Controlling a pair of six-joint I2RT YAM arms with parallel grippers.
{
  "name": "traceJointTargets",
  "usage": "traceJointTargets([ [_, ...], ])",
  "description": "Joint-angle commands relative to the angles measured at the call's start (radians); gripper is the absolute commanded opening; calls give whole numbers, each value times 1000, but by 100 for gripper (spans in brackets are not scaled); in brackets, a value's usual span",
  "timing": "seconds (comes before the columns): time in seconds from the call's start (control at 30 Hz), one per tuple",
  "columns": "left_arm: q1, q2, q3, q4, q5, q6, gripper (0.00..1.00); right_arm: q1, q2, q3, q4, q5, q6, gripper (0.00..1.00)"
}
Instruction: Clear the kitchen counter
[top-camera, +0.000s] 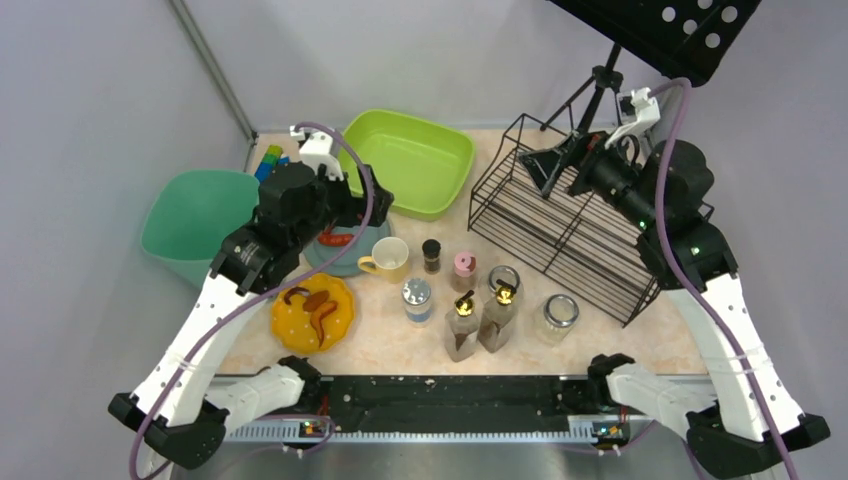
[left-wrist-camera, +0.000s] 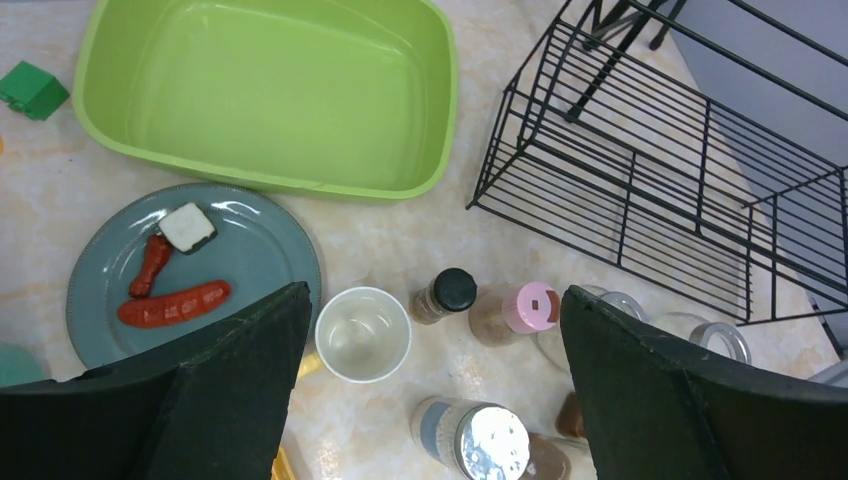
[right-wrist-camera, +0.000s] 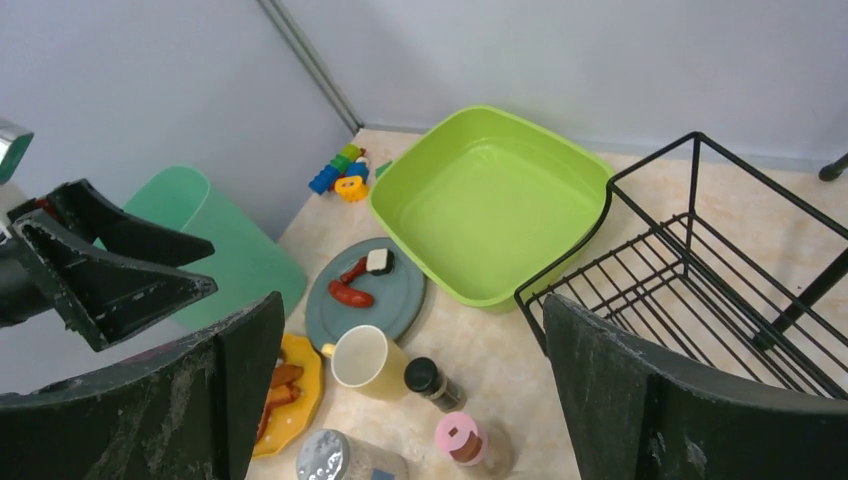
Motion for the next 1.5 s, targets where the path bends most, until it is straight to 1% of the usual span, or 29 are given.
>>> traceJointTargets([
  [0.0,-1,2,-6,46,68,9,99,-4,-66,-39,49,-22,-11,99],
  [0.03,-1,1,-15,46,81,0,99,-5,-84,-45,50,-23,-14,99],
  [0.1,0,4,-29,60,159,-18,99,-5,-110,-45,35,-28,-34,99],
  [0.13,-1,8,-27,50,167,-24,99,-5,-119,-38,15,-21,-41,99],
  [0.27,-1,4,-33,20,130,-16,99,-5,-123,-16,-56,-53,-60,99],
  [0.37,0,-16,-61,30,155,-9,99,-5,-93,3,-159,-42,-80,99],
  [0.47,-1,-41,-90,32,168,-11,99,-5,-111,-47,-195,-8,-95,98],
  [0.57,-1,-78,-115,22,145,-14,99,-6,-152,-99,-227,3,-103,98],
  [0.7,-1,-123,-160,26,131,-17,99,-5,-206,-132,-326,50,-111,95],
  [0.83,-1,-149,-188,32,142,-27,99,-5,-249,-189,-410,48,-88,90],
  [1.07,0,-176,-213,22,135,-20,99,-5,-343,-251,-515,64,-46,88],
  [1.23,-1,-196,-228,25,169,-16,99,-5,-373,-313,-583,-41,-77,87],
  [1.33,-1,-209,-243,37,197,-18,99,-5,-375,-349,-622,-140,-107,83],
  [1.47,0,-213,-268,54,217,-22,99,-5,-425,-411,-610,-208,-120,82],
])
